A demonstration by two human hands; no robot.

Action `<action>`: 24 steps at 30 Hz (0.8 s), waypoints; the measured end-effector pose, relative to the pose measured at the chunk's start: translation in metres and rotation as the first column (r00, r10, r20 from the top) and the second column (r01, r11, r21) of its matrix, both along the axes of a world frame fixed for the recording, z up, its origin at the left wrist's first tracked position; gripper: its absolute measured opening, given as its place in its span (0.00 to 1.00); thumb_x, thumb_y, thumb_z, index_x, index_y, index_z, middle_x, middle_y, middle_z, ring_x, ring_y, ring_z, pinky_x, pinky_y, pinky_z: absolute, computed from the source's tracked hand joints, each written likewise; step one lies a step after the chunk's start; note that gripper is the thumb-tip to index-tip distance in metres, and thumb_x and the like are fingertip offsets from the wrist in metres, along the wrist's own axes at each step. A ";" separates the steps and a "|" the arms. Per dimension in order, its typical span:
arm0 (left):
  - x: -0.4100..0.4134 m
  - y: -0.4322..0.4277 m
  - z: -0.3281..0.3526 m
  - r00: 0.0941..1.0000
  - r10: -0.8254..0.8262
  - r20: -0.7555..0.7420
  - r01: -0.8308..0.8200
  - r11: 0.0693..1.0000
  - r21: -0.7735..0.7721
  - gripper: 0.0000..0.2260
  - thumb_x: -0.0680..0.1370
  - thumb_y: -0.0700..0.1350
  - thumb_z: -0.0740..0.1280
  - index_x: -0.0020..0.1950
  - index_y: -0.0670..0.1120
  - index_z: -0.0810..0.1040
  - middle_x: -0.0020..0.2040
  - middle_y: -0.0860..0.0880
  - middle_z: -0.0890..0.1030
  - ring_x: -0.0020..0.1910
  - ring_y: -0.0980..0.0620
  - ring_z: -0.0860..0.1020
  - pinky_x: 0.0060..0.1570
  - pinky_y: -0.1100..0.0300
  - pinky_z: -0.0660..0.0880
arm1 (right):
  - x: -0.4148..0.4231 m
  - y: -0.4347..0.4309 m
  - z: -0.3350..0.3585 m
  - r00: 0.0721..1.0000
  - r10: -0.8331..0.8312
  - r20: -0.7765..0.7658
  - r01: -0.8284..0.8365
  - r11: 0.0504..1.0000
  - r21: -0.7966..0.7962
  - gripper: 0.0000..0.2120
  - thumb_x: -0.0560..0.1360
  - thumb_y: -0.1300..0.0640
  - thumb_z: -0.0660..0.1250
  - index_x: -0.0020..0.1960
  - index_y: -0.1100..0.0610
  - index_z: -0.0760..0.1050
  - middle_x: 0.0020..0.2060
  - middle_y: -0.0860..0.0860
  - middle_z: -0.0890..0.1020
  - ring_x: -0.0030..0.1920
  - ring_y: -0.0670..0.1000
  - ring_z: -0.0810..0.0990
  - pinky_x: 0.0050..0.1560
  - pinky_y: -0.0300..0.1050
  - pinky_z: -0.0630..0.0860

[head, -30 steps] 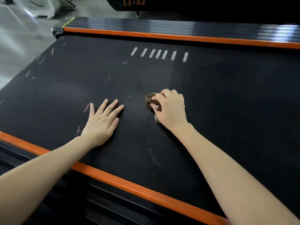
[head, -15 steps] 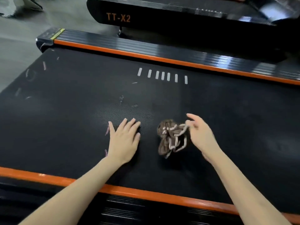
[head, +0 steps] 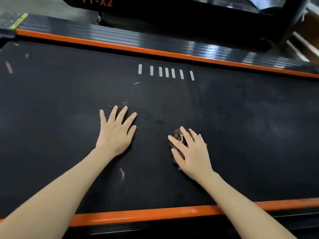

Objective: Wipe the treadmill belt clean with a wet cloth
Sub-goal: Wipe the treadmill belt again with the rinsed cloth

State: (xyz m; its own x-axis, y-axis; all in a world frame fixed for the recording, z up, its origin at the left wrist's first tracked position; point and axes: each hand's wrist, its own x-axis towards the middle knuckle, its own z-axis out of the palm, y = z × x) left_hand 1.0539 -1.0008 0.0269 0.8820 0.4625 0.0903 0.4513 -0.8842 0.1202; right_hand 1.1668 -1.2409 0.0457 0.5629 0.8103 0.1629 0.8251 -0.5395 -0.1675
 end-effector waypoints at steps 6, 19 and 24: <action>-0.002 -0.001 -0.005 1.000 -0.006 -0.013 0.007 1.000 0.026 0.27 0.79 0.58 0.42 0.74 0.52 0.65 0.74 0.44 0.64 0.74 0.39 0.57 0.69 0.34 0.44 | 0.066 0.063 0.003 0.971 -0.237 -0.031 0.237 0.972 -0.005 0.26 0.77 0.41 0.48 0.66 0.48 0.74 0.68 0.59 0.71 0.67 0.67 0.67 0.67 0.68 0.61; 0.002 0.003 0.009 1.000 -0.009 0.012 0.008 1.000 0.017 0.25 0.78 0.56 0.48 0.68 0.48 0.73 0.69 0.41 0.71 0.70 0.35 0.65 0.68 0.31 0.49 | 0.097 0.046 0.001 1.000 0.004 0.024 -0.005 0.999 0.053 0.18 0.77 0.51 0.57 0.61 0.51 0.79 0.65 0.59 0.75 0.63 0.67 0.73 0.62 0.71 0.66; 0.028 0.048 0.021 0.997 0.068 0.034 -0.069 0.996 0.049 0.26 0.78 0.57 0.47 0.69 0.48 0.72 0.70 0.40 0.69 0.71 0.36 0.63 0.68 0.32 0.47 | 0.116 0.068 -0.008 0.995 -0.103 0.010 0.102 0.993 0.066 0.21 0.78 0.48 0.52 0.62 0.51 0.78 0.66 0.59 0.74 0.66 0.65 0.70 0.66 0.67 0.63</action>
